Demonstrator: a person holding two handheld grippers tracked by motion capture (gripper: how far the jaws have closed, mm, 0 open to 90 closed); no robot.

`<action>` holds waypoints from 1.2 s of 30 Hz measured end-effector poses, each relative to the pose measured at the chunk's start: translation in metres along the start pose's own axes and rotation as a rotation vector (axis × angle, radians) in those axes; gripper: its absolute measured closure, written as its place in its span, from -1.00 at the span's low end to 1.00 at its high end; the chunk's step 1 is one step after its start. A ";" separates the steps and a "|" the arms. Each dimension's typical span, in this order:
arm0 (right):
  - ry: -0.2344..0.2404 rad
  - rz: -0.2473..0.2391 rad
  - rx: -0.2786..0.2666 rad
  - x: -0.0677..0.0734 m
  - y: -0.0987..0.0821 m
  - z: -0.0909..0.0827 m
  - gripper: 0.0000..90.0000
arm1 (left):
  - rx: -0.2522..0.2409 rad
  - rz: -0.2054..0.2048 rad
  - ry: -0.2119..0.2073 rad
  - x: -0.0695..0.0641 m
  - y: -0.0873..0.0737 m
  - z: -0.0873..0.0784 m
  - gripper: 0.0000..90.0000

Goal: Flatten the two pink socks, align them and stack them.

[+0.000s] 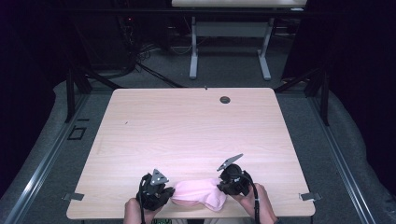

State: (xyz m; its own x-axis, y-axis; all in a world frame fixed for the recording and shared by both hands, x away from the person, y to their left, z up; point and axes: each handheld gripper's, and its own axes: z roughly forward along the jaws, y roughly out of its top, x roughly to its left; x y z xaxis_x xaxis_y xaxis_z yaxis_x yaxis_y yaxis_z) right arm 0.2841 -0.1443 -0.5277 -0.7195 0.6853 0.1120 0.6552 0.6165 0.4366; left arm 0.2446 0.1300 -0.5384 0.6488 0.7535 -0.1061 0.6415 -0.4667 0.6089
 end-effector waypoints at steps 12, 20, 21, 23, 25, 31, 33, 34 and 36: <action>-0.037 -0.039 0.007 0.003 -0.005 0.018 0.58 | 0.018 -0.026 0.004 0.002 -0.010 0.006 0.66; -0.013 -0.029 -0.156 0.004 -0.012 -0.020 0.73 | -0.082 0.010 -0.002 -0.002 0.000 -0.014 0.55; -0.006 -0.039 -0.161 0.007 -0.012 -0.020 0.82 | -0.069 0.015 -0.012 -0.004 0.002 -0.010 0.62; 0.019 -0.048 -0.124 0.017 -0.016 -0.010 0.99 | -0.006 0.057 -0.023 -0.009 0.003 0.008 0.80; 0.028 -0.049 -0.106 0.019 -0.018 -0.003 0.99 | 0.012 0.064 -0.022 -0.009 0.002 0.013 0.84; 0.042 -0.056 -0.016 0.024 -0.030 0.019 0.99 | 0.051 0.066 -0.016 -0.006 -0.006 0.025 0.97; 0.023 -0.066 -0.002 0.021 -0.030 0.018 1.00 | 0.048 0.063 -0.013 -0.003 -0.007 0.024 0.98; 0.022 -0.062 -0.008 0.020 -0.031 0.018 1.00 | 0.045 0.060 -0.008 -0.002 -0.008 0.024 0.98; 0.013 -0.073 0.003 0.019 -0.031 0.017 1.00 | 0.042 0.054 -0.017 -0.002 -0.008 0.024 0.98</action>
State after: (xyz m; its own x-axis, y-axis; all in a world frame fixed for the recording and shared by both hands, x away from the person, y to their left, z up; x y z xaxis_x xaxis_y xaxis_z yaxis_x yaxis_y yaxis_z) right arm 0.2540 -0.1442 -0.5542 -0.7683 0.6334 0.0920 0.6017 0.6657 0.4413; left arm 0.2481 0.1215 -0.5620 0.6895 0.7190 -0.0873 0.6218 -0.5259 0.5803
